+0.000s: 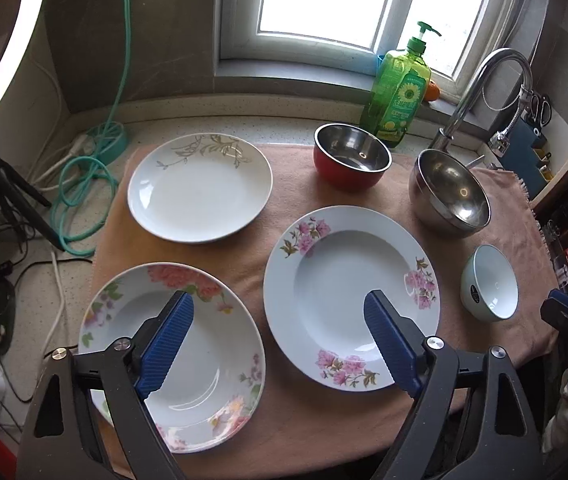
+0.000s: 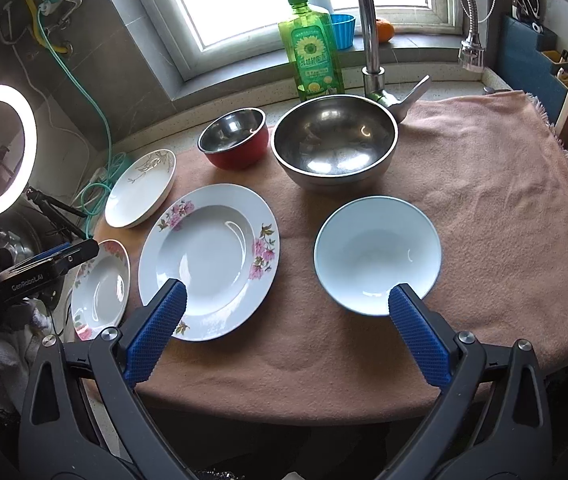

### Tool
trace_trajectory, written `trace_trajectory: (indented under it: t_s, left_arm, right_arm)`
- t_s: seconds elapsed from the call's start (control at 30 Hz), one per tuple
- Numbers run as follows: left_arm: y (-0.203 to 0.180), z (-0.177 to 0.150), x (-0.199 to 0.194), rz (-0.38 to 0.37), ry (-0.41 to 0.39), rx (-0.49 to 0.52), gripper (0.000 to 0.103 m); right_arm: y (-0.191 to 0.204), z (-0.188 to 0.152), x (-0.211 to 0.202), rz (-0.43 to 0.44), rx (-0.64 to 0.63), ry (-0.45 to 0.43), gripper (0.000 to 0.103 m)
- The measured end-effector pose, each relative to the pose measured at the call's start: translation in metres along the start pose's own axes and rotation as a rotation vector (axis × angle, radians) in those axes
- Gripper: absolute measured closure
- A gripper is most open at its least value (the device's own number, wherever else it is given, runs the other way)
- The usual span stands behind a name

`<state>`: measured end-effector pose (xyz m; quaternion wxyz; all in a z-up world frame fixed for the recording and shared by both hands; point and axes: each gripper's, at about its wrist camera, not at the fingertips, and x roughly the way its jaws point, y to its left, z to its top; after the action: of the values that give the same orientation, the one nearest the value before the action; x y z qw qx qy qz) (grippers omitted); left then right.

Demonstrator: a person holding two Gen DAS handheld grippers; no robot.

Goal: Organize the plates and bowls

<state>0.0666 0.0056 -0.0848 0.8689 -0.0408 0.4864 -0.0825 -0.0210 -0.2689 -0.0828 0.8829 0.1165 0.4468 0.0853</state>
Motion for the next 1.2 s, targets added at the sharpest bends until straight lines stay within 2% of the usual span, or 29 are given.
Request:
trace_trajectory:
  t_s: [0.17, 0.2, 0.23, 0.3, 0.37, 0.5, 0.6, 0.8, 0.93, 1.2]
  left_arm:
    - [-0.001, 0.001, 0.023, -0.030, 0.047, 0.039, 0.026]
    - [0.001, 0.002, 0.029, -0.039, 0.064, 0.037, 0.034]
    - [0.004, 0.004, 0.034, -0.050, 0.080, 0.031, 0.038]
    - [0.010, 0.007, 0.043, -0.065, 0.108, 0.015, 0.040]
    - [0.014, 0.011, 0.049, -0.083, 0.120, 0.016, 0.042]
    - [0.020, 0.019, 0.064, -0.101, 0.162, 0.013, 0.056]
    - [0.020, 0.026, 0.075, -0.115, 0.187, 0.025, 0.057]
    - [0.016, 0.043, 0.096, -0.111, 0.232, 0.074, 0.067]
    - [0.014, 0.049, 0.103, -0.138, 0.259, 0.075, 0.068]
    - [0.012, 0.056, 0.117, -0.132, 0.286, 0.086, 0.071]
  right_arm:
    - [0.005, -0.017, 0.020, 0.034, 0.009, 0.064, 0.010]
    - [0.007, -0.020, 0.025, 0.040, 0.010, 0.077, 0.015]
    - [0.008, -0.023, 0.030, 0.045, 0.010, 0.092, 0.019]
    - [0.011, -0.029, 0.040, 0.059, 0.016, 0.121, 0.028]
    - [0.012, -0.033, 0.049, 0.069, 0.020, 0.140, 0.029]
    - [0.013, -0.036, 0.067, 0.070, 0.038, 0.166, 0.030]
    - [0.009, -0.036, 0.080, 0.087, 0.076, 0.191, 0.042]
    - [0.011, -0.037, 0.088, 0.122, 0.099, 0.202, 0.045]
    - [0.006, -0.036, 0.094, 0.135, 0.135, 0.211, 0.057]
    - [-0.002, -0.033, 0.104, 0.143, 0.176, 0.221, 0.057]
